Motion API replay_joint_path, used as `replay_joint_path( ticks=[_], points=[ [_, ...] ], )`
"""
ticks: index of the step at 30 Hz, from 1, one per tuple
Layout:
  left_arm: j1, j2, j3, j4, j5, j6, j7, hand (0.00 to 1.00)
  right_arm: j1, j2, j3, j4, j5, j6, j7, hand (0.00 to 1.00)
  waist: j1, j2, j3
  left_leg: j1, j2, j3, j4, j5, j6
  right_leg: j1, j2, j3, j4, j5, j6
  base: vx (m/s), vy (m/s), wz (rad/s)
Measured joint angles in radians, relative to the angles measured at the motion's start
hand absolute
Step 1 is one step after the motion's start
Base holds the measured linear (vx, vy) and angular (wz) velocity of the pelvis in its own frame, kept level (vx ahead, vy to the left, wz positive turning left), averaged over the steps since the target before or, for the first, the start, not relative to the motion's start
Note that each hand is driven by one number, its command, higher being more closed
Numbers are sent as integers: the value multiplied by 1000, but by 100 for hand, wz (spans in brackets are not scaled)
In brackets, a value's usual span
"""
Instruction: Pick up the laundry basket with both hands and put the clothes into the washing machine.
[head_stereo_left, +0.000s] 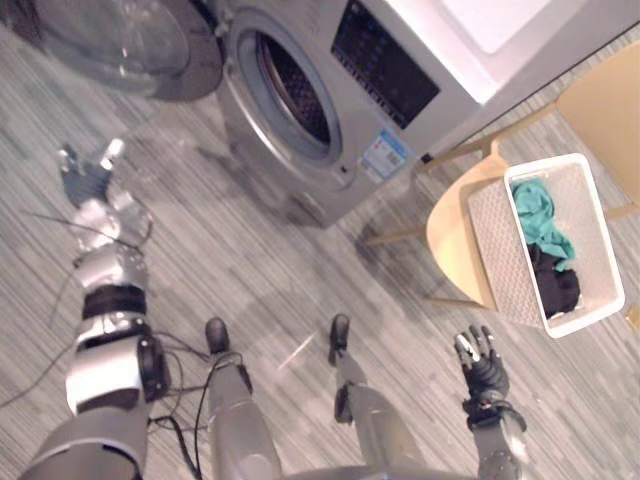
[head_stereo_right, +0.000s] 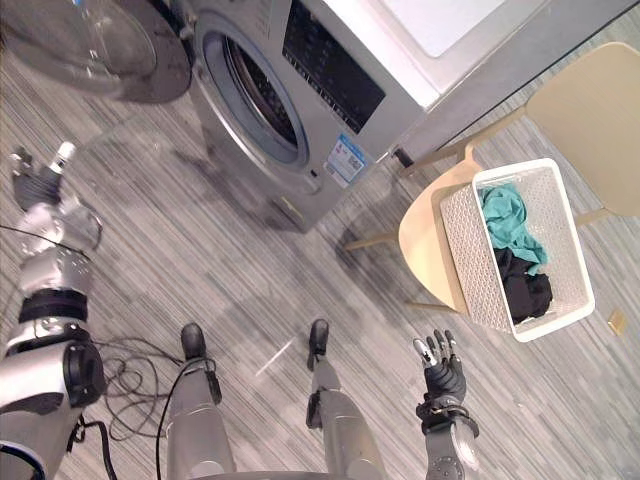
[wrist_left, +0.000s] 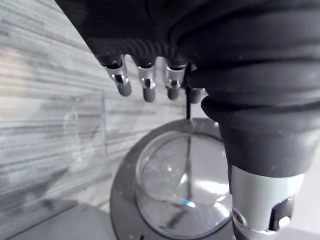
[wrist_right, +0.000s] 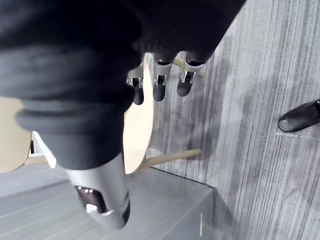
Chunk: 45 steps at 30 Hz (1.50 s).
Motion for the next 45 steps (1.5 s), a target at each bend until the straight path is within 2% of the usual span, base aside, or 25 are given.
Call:
replay_joint_path(
  ticks=[3,6,9,15,20,21,24,26,28,29,30,34,35,36,37,45],
  points=[
    [74,-44,-35,10,0,-5,-24,0,-5,0,-37,33,-8,6,-6,0,4,28,-22,66,-18,34,-36,-9,16,32,-16,14,1,-7,0,-16,20,-6],
    [115,-65,-69,64,0,-6,-53,0,-3,-3,-77,70,-30,21,-14,0,7,46,-59,129,-36,72,-87,-2,26,34,-29,39,33,-28,2,12,-11,-15],
    [117,-64,-84,90,0,-6,-67,0,-3,-8,-104,82,-49,25,-13,0,5,49,-82,167,-53,101,-134,6,37,35,-38,59,34,-29,4,10,-27,-12],
    [111,-56,-87,100,-1,-4,-88,0,-1,-11,-143,97,-69,28,-12,0,1,54,-91,162,-50,104,-138,10,40,32,-35,58,30,-28,4,3,-22,-2],
    [45,-27,-86,100,-32,-2,-86,0,-4,-13,-142,96,-69,28,-11,0,1,46,-115,59,-26,78,-86,2,29,-33,-21,48,27,-12,12,-3,-3,-1],
    [21,-15,-85,100,-44,2,-86,0,-6,-13,-140,96,-69,28,-12,0,1,46,-115,31,-10,67,-58,-2,22,-46,-11,42,26,3,30,-20,-9,-5],
    [-53,-10,-87,100,-79,2,-85,0,-10,-13,-139,92,-67,28,-14,0,-2,45,-115,-41,24,36,10,-23,6,-76,14,29,25,32,42,-30,-2,-8],
    [-89,-5,-88,101,-108,2,-84,0,-24,-13,-133,78,-64,27,-15,0,-11,45,-115,-96,41,16,43,-56,22,-99,27,30,2,73,65,-43,4,-15],
    [-100,0,-105,101,-125,1,-80,0,-25,-13,-123,56,-64,26,-17,0,-20,44,-115,-128,55,9,61,-72,40,-123,34,31,2,87,72,-47,1,-13],
    [-103,1,-111,101,-142,2,-76,0,-31,-13,-114,54,-62,26,-17,0,-26,44,-115,-147,60,-1,73,-74,39,-136,43,32,2,101,92,-62,-15,-22],
    [-108,1,-116,101,-154,2,-63,0,-36,-13,-106,54,-53,26,-18,0,-26,41,-114,-161,74,-12,80,-75,39,-148,55,34,2,117,87,-52,-20,-22],
    [-116,0,-116,101,-162,2,-55,0,-43,-13,-86,52,-37,25,-24,0,-27,24,-114,-184,89,-17,89,-75,39,-172,70,39,1,117,86,-60,-35,-13],
    [-116,0,-115,101,-163,2,-48,0,-43,-13,-86,42,-34,25,-30,0,-29,19,-113,-190,90,-17,98,-74,38,-174,69,39,1,89,113,-53,-34,-3],
    [-120,0,-115,101,-171,2,-43,0,-42,-13,-86,32,-27,25,-34,0,-31,9,-114,-200,88,-14,114,-75,36,-175,64,40,1,22,86,-53,-35,-1],
    [-123,0,-115,101,-178,2,-43,0,-43,-16,-86,28,-27,24,-35,0,-31,9,-114,-210,89,-16,124,-77,31,-179,68,37,1,23,54,-44,-29,-4],
    [-127,0,-114,122,-182,2,-42,0,-43,-15,-87,17,-24,24,-34,0,-49,7,-113,-254,98,-29,186,-89,9,-187,67,27,1,35,39,-6,-3,-1]
  ],
)
